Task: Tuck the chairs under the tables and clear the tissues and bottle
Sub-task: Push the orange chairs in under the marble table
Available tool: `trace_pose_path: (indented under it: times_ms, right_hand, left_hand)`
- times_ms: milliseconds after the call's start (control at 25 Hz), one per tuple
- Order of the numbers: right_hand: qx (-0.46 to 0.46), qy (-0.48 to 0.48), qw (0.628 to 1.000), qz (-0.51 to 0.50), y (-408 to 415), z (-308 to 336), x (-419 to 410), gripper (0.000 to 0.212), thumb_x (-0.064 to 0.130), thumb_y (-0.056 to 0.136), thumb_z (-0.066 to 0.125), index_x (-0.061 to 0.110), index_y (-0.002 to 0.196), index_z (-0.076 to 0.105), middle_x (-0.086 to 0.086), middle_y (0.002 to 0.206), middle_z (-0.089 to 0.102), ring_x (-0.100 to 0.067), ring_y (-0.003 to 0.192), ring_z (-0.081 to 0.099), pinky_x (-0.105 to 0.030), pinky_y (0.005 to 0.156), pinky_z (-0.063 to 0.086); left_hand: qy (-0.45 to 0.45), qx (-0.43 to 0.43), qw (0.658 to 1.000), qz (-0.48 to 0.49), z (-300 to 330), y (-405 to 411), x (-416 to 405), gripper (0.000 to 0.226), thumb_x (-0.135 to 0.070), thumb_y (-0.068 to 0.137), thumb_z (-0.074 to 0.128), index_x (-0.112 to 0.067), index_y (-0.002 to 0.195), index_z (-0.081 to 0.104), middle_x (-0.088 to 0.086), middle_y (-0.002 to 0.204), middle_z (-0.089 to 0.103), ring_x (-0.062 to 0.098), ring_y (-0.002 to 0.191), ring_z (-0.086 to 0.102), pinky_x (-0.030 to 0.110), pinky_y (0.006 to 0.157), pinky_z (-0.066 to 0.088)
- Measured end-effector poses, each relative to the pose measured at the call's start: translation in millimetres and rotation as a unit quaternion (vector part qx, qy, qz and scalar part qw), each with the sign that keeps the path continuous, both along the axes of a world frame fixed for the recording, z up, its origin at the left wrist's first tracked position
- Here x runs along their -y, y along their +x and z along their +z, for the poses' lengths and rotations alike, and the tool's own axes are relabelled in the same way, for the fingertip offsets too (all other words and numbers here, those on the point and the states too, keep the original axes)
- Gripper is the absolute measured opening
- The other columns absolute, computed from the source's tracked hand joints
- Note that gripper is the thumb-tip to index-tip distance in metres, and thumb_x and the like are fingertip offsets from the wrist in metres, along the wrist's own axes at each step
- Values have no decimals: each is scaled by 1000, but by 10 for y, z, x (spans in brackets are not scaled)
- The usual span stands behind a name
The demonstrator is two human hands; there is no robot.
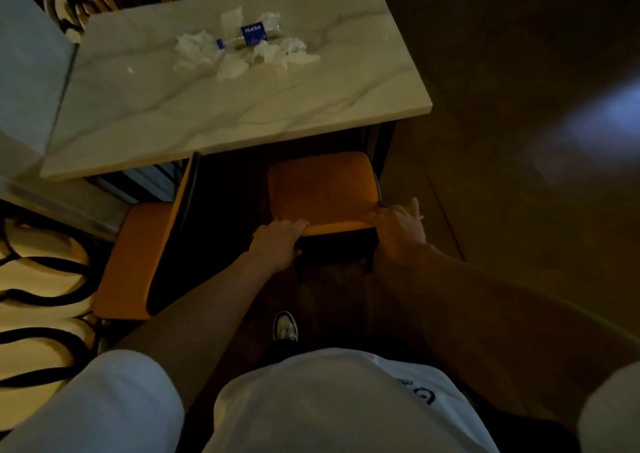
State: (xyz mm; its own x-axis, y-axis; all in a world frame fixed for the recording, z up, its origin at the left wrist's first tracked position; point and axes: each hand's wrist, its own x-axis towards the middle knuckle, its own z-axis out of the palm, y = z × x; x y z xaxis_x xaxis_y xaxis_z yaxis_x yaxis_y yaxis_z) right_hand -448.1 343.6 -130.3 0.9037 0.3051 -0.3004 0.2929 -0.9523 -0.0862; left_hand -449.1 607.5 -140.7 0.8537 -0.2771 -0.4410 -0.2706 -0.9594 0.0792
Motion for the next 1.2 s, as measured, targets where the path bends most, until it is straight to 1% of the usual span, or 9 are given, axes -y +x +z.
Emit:
trace_pose_path:
  times_ms: [120,240,360,520,680,800,960,1120,1200]
  right_hand:
    - [-30,1,999,-20,207,34,60,54,6,86,59,35,131,54,3,122,62,-29,123,52,-62,110,27]
    - [-26,4,999,-26,421,52,114,54,1,84,59,31,128,56,1,119,62,-31,121,53,-61,108,30]
    - [-26,14,999,-21,625,36,127,57,1,85,58,33,132,53,0,124,61,-32,123,51,-62,109,29]
    - [-17,27,999,-19,937,7,182,58,6,87,60,35,136,50,2,132,58,-32,128,47,-61,110,27]
    - [-41,40,998,-20,1317,-3,233,64,6,87,61,38,141,45,3,137,56,-32,131,46,-61,111,25]
    - [-50,53,997,-26,1570,-17,268,63,6,86,62,38,138,47,4,135,57,-31,130,47,-59,113,24]
    - [-47,56,997,-27,1853,-7,259,53,8,87,59,34,133,52,1,128,60,-32,125,50,-58,111,25]
    - [-38,45,998,-10,2145,-34,352,56,4,86,59,34,133,51,2,126,61,-29,123,51,-55,111,27]
    - [-47,48,998,6,2315,-14,405,57,5,86,59,34,134,51,1,125,61,-30,120,52,-54,110,29]
  left_hand:
    - [4,7,1000,16,2,101,113,48,-23,94,58,-33,138,39,4,121,55,29,108,58,52,90,49]
    - [-2,8,1000,19,13,288,181,50,-21,95,57,-33,140,38,5,121,54,30,110,57,54,91,48]
    - [-7,-6,1000,19,44,498,186,52,-21,96,58,-31,142,37,6,124,53,30,112,56,53,92,47]
    - [-18,5,1000,8,9,791,195,53,-22,95,61,-28,141,38,7,125,54,31,115,55,55,94,46]
    - [-23,-4,1000,-1,7,1178,205,52,-23,96,60,-27,142,38,7,125,53,31,115,54,54,93,46]
    - [-20,-8,1000,-4,-14,1442,210,52,-24,96,60,-29,143,38,7,125,53,31,115,54,54,93,47]
    - [-19,-5,1000,3,3,1759,221,53,-25,94,63,-31,142,39,6,124,54,31,114,55,56,93,48]
    - [-14,1,1000,9,0,1983,300,54,-26,93,63,-32,142,39,5,124,55,29,114,55,55,94,47]
    - [-19,-7,1000,23,26,2129,342,54,-26,93,63,-34,140,39,4,123,55,29,112,56,54,92,49]
